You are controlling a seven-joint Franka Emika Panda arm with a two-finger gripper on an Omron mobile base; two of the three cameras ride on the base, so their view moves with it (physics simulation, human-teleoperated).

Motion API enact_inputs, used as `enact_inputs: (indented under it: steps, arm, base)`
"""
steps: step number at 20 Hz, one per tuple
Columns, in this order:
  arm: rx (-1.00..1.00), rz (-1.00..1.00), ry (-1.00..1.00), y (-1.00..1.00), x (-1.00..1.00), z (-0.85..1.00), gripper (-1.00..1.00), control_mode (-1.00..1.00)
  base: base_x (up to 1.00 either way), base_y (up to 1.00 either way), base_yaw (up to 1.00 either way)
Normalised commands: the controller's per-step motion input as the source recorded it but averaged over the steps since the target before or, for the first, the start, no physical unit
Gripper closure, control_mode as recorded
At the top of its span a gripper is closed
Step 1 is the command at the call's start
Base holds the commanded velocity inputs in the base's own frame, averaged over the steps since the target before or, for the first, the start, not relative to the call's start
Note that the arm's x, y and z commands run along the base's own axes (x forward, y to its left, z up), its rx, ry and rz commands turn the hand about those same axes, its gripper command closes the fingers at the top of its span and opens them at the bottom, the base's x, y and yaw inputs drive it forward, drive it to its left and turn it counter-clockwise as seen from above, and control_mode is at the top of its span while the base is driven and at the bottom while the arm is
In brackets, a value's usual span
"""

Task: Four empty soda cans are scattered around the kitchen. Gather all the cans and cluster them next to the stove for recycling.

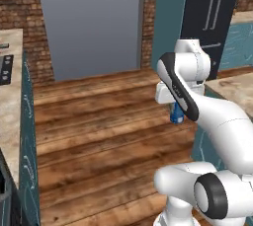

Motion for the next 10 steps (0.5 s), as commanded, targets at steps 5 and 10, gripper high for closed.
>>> enact_inputs:
  steps: [5,10]
  arm:
    - [0.0,0.0,0.0,0.0,0.0,0.0,1.0,1.0]
    - [0.0,0.0,0.0,0.0,0.0,0.0,1.0,1.0]
  base:
    - [1.0,0.0,0.0]
    - [1.0,0.1,0.0]
